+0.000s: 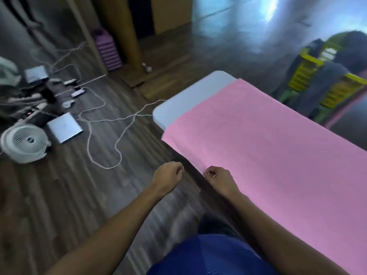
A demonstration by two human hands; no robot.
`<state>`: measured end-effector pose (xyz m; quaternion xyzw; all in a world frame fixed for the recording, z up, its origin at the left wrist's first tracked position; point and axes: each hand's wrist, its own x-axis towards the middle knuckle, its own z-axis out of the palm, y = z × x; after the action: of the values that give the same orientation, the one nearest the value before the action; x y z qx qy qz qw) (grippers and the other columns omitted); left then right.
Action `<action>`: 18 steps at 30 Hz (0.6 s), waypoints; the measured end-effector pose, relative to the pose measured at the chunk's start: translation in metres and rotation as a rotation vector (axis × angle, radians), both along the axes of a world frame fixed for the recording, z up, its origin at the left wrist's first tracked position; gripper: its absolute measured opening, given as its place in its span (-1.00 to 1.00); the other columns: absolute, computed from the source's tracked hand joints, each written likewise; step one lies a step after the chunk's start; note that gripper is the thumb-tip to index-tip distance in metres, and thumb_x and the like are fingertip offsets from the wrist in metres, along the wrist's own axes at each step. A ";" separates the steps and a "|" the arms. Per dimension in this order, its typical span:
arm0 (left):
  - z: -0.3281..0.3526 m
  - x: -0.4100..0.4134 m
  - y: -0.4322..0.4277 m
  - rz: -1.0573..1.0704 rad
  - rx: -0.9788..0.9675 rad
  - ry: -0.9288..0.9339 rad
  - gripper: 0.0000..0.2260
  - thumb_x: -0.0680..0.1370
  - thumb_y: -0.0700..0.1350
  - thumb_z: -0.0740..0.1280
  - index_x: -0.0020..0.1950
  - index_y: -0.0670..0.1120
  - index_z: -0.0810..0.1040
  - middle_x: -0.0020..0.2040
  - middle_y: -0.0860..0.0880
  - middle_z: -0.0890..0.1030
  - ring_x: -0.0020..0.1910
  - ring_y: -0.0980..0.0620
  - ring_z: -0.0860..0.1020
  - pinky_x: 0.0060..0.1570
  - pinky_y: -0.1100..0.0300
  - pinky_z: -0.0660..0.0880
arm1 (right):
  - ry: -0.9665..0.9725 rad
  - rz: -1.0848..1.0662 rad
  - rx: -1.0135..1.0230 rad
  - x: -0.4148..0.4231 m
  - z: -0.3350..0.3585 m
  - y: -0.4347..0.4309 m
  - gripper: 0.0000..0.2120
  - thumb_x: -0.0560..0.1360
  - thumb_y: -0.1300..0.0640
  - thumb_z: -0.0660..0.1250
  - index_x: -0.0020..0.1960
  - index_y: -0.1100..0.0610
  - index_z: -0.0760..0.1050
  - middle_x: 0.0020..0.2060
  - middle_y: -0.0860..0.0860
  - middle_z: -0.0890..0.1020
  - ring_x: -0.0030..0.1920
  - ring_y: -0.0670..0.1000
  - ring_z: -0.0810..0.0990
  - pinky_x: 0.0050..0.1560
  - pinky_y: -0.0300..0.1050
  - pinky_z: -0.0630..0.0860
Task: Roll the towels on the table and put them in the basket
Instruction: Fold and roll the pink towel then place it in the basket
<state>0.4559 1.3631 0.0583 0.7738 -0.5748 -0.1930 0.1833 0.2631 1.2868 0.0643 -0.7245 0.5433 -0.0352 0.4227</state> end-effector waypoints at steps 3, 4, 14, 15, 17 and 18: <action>-0.001 0.056 0.007 0.121 0.003 0.024 -0.84 0.55 -0.16 0.25 -0.02 -0.08 0.63 -0.05 -0.02 0.65 -0.05 -0.04 0.59 -0.09 0.12 0.44 | -0.001 0.140 -0.023 0.063 0.000 -0.019 -0.78 0.49 0.15 0.23 -0.14 -0.13 0.57 -0.08 -0.12 0.67 -0.04 -0.05 0.60 0.01 -0.16 0.49; -0.004 0.074 0.008 0.161 0.004 0.037 -0.84 0.54 -0.18 0.26 -0.03 -0.10 0.64 -0.05 -0.04 0.66 -0.05 -0.04 0.60 -0.08 0.12 0.46 | -0.001 0.180 -0.027 0.085 -0.002 -0.026 -0.77 0.50 0.16 0.23 -0.13 -0.13 0.57 -0.06 -0.12 0.68 -0.02 -0.05 0.60 0.05 -0.17 0.49; 0.001 0.276 -0.076 0.376 0.093 0.028 -0.84 0.53 -0.15 0.24 -0.07 -0.03 0.62 -0.05 0.01 0.66 -0.03 -0.06 0.59 -0.09 0.07 0.50 | -0.098 0.235 0.026 0.300 -0.020 -0.135 -0.84 0.52 0.15 0.30 -0.01 0.04 0.65 -0.13 -0.06 0.69 -0.08 -0.06 0.65 0.02 -0.21 0.54; 0.005 0.295 -0.093 0.373 0.099 0.032 -0.84 0.54 -0.14 0.24 -0.07 -0.02 0.62 -0.05 0.02 0.65 -0.02 -0.05 0.59 -0.07 0.06 0.52 | -0.103 0.223 0.025 0.320 -0.019 -0.150 -0.85 0.51 0.16 0.31 -0.02 0.04 0.65 -0.12 -0.06 0.69 -0.08 -0.05 0.64 0.04 -0.19 0.53; 0.012 0.330 -0.125 0.353 0.120 0.023 -0.84 0.55 -0.13 0.24 -0.04 -0.01 0.62 -0.04 0.01 0.65 0.00 -0.05 0.59 -0.05 0.05 0.52 | -0.108 0.200 0.009 0.355 -0.015 -0.178 -0.85 0.50 0.17 0.32 -0.05 0.02 0.66 -0.09 -0.06 0.70 -0.05 -0.06 0.62 0.01 -0.24 0.46; 0.016 0.346 -0.142 0.343 0.120 0.017 -0.84 0.56 -0.12 0.24 -0.02 -0.02 0.62 -0.03 0.00 0.65 0.00 -0.05 0.59 -0.05 0.06 0.52 | -0.118 0.176 0.003 0.371 -0.012 -0.193 -0.85 0.50 0.17 0.33 -0.06 0.01 0.66 -0.09 -0.07 0.70 -0.04 -0.07 0.62 -0.02 -0.25 0.44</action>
<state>0.8017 1.2214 0.0746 0.8685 -0.4201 -0.1993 0.1718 0.6342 1.0937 0.0526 -0.7654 0.4518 -0.0398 0.4565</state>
